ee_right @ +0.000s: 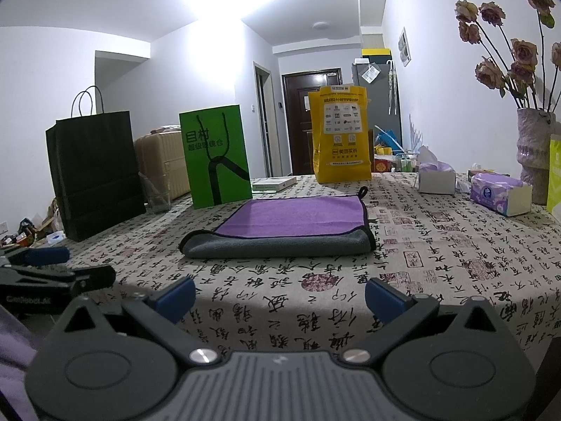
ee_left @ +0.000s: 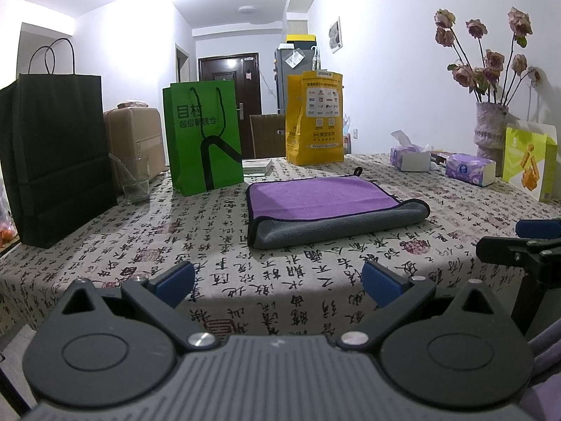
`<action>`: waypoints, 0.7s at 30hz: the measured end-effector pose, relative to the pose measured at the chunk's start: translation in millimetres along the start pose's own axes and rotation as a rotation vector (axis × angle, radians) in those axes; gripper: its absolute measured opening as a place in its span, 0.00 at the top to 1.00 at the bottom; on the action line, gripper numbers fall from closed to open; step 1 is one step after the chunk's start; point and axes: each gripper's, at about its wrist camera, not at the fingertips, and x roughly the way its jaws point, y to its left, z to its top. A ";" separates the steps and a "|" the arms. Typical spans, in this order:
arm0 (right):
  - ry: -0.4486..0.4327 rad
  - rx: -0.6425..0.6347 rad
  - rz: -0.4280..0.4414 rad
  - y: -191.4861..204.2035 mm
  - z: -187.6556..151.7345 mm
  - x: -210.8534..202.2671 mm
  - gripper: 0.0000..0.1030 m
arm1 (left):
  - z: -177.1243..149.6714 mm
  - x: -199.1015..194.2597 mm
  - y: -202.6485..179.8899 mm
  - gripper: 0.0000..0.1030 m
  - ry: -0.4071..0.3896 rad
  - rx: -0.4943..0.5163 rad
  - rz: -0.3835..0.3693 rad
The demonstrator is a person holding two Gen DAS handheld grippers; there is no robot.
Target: Fold towel
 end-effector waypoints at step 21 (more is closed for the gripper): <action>-0.001 0.070 -0.066 -45.9 10.3 58.2 0.00 | 15.5 74.0 17.6 0.00 0.013 0.036 0.012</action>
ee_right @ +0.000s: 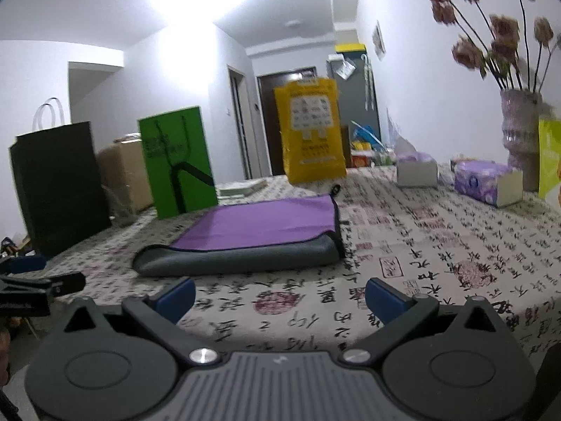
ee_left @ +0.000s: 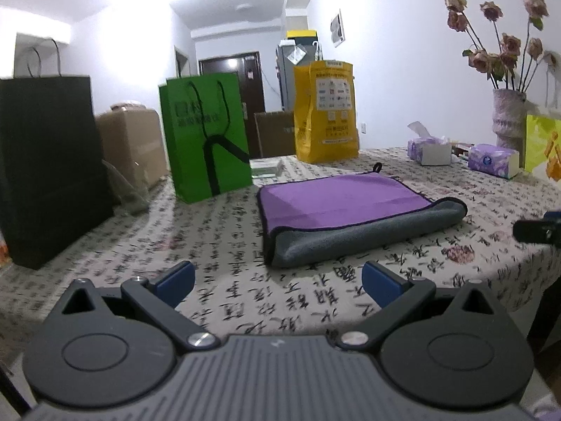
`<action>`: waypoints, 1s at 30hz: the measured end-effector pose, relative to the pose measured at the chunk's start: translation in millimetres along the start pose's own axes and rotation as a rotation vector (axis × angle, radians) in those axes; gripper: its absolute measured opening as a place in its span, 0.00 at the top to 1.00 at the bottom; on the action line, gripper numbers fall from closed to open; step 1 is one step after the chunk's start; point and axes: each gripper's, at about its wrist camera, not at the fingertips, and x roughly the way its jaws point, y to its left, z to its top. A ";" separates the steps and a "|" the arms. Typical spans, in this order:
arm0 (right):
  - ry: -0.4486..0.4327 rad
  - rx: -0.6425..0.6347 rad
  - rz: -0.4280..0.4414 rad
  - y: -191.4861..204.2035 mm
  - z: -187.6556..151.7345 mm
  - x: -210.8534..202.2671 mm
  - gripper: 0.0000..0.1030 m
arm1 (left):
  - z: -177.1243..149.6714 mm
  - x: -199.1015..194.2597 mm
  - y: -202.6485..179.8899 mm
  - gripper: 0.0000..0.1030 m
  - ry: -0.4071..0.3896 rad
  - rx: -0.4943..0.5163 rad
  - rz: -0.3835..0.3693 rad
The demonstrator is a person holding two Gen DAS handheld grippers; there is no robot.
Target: Fold towel
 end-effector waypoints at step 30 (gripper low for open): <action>0.170 0.013 0.060 -55.9 39.7 164.6 0.93 | 26.5 145.7 21.6 0.95 0.212 -0.098 -0.105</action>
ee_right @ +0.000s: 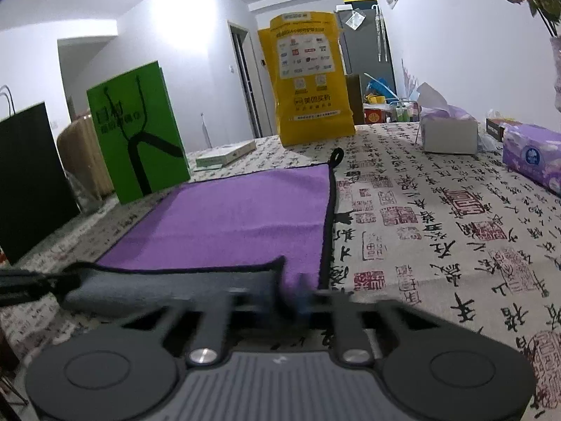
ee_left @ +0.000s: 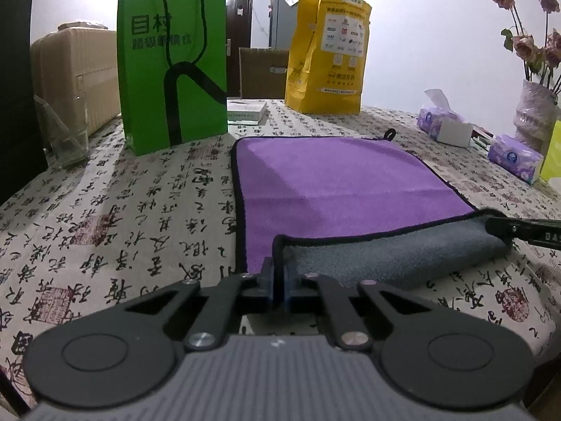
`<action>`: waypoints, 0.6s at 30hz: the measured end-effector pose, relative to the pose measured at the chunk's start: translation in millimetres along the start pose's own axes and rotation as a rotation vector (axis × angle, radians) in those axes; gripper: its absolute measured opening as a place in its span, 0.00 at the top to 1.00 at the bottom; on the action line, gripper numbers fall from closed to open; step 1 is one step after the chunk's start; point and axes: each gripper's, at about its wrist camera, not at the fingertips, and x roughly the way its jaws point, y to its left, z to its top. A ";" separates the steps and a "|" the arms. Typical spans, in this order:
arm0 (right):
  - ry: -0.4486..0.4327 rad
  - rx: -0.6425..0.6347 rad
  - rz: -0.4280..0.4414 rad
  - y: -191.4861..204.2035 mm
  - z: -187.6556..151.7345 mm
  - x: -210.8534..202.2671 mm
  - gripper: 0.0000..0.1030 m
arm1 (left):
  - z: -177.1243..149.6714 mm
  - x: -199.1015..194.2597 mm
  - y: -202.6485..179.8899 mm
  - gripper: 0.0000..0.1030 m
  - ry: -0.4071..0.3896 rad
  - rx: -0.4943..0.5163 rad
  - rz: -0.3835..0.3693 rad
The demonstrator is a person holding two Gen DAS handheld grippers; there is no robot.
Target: Fold towel
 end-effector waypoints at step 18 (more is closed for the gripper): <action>0.010 -0.045 -0.044 -4.5 32.7 25.8 0.94 | 34.1 24.5 6.8 0.95 -0.032 0.018 0.018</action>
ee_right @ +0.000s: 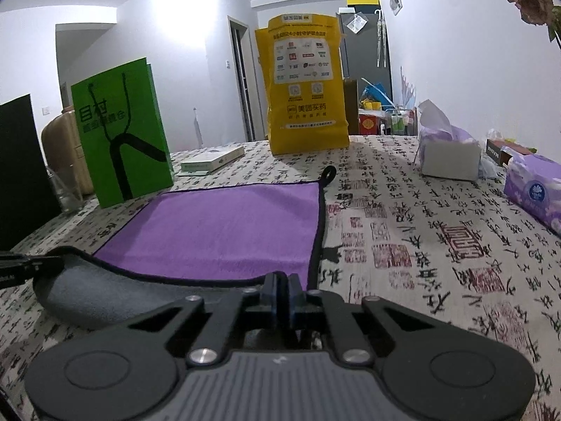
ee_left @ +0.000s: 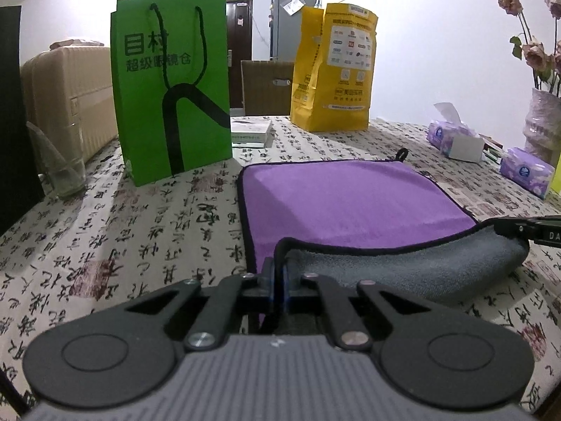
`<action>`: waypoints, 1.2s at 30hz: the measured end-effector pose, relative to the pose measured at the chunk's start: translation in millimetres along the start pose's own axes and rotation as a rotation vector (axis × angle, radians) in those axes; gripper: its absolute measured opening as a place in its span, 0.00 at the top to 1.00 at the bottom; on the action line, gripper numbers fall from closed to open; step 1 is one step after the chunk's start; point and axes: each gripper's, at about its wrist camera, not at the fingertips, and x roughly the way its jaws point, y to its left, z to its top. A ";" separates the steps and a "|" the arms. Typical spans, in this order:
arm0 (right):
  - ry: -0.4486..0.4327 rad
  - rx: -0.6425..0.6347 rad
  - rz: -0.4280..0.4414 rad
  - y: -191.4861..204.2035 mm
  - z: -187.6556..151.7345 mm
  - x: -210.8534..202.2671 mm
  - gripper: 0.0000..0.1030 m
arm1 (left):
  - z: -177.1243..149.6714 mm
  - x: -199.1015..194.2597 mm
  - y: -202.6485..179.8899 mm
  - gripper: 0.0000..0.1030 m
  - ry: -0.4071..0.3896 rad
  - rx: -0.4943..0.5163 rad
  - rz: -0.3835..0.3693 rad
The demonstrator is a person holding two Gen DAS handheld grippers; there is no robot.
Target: Fold towel
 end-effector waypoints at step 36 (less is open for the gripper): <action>0.014 -0.026 0.050 -30.1 106.3 144.9 0.95 | 89.5 122.1 28.1 0.95 -0.035 0.042 0.039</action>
